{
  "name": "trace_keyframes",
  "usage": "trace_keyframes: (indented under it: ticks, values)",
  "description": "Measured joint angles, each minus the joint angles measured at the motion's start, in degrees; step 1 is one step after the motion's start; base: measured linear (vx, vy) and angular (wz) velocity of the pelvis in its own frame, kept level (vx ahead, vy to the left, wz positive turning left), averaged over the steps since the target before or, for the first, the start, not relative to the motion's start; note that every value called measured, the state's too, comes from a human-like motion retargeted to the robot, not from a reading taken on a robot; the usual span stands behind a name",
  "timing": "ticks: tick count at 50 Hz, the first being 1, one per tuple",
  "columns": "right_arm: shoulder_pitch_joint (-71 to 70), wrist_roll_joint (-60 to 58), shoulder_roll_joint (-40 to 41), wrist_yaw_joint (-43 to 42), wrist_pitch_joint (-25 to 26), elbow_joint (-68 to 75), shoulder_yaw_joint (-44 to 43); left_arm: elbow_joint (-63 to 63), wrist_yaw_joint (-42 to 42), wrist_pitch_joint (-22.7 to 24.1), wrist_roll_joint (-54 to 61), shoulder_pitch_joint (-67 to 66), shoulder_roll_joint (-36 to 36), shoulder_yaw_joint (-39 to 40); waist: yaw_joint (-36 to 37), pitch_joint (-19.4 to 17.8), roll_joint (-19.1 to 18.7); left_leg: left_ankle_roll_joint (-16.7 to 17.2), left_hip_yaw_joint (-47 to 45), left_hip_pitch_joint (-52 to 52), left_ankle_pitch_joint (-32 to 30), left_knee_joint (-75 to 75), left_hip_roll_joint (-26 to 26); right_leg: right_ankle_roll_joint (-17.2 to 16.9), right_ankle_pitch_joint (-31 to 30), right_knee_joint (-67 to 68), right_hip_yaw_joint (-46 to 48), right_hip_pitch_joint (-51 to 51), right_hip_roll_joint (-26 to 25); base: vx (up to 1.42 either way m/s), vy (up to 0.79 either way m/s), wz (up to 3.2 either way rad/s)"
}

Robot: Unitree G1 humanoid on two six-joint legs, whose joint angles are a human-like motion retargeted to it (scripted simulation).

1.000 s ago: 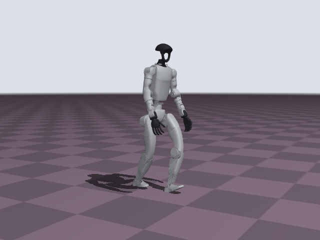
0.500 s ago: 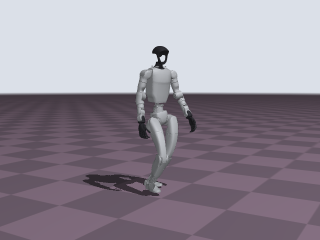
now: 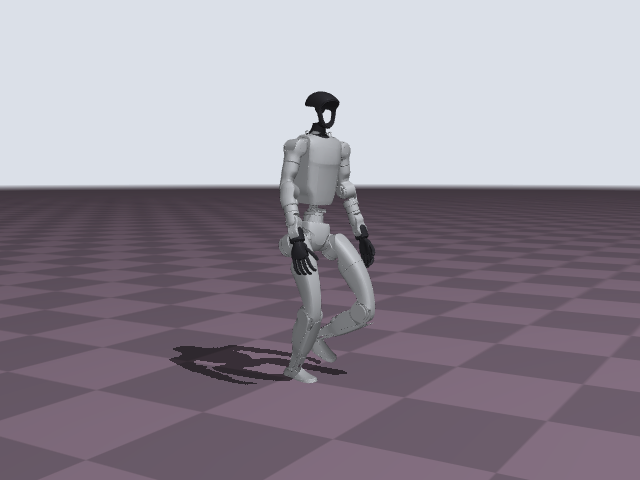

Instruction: Walk

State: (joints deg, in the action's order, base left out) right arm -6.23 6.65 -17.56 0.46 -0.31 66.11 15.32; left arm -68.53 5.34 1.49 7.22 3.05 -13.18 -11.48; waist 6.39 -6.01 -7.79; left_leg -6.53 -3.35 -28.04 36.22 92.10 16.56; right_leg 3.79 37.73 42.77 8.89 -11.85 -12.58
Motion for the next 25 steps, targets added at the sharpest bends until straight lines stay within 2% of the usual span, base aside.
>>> trace_keyframes:
  ticks: [5,11,15,18,20,22,25]
  values:
    - [-1.56,1.08,0.53,-1.59,-1.21,-2.59,0.18,0.0,-1.2,1.21,0.91,-1.48,0.02,1.13,-0.08,-1.29,3.43,0.49,-4.55,-4.7,4.48,-18.95,-6.97,-1.24,5.24,-0.68,-1.95,6.02,3.29,0.53,-0.02,-0.08]
    - [-1.36,0.38,1.78,-1.31,-1.48,-3.58,0.65,-0.09,-1.63,1.44,0.16,-1.79,0.07,1.79,-2.55,0.39,6.64,3.44,-6.33,-4.99,1.93,-49.06,-16.83,-2.28,6.92,-4.26,-1.85,10.98,6.58,0.51,0.02,0.16]
    - [0.56,-0.34,2.72,-0.58,-1.29,-2.1,1.17,-0.56,-1.83,1.25,0.18,-1.84,-0.28,1.88,-2.7,1.03,8.49,2.89,-6.84,-2.69,-0.84,-51.4,-19.06,-2.81,8.24,-0.97,-1.94,13.29,8.53,0.52,0.0,-0.12]
    - [3.19,-1.0,3.32,0.07,-0.7,-0.34,1.37,-1.21,-1.83,0.86,0.99,-2.16,0.08,2.1,-3.11,1.39,10.51,1.47,-7.11,-2.89,-2.0,-43.72,-20.66,-4.34,9.07,7.48,-2.31,13.68,11.47,0.53,-0.03,-0.11]
    - [5.0,-1.43,3.58,0.96,-0.26,0.84,1.27,-1.76,-1.52,0.55,1.94,-2.02,0.18,2.23,-3.54,1.94,12.64,0.05,-7.97,-1.84,-1.74,-41.22,-22.93,-6.68,7.04,14.8,-2.53,13.16,14.78,0.53,-0.01,0.02]
    - [6.48,-1.55,3.85,2.7,0.24,1.53,0.92,-2.45,-0.64,0.23,3.51,-1.06,-0.43,2.04,-4.63,2.5,18.59,-2.31,-10.12,3.47,-4.48,-49.62,-30.57,-11.09,-1.08,25.25,-3.59,10.07,23.97,0.48,0.02,0.17]
    - [8.27,-1.29,4.09,3.93,0.67,1.73,0.9,-1.8,-0.58,0.18,4.04,-0.3,-0.65,1.54,-6.88,2.32,21.65,-4.49,-10.65,6.48,-3.39,-49.61,-34.74,-13.58,-12.6,39.36,-4.64,5.28,31.0,0.43,0.0,0.15]
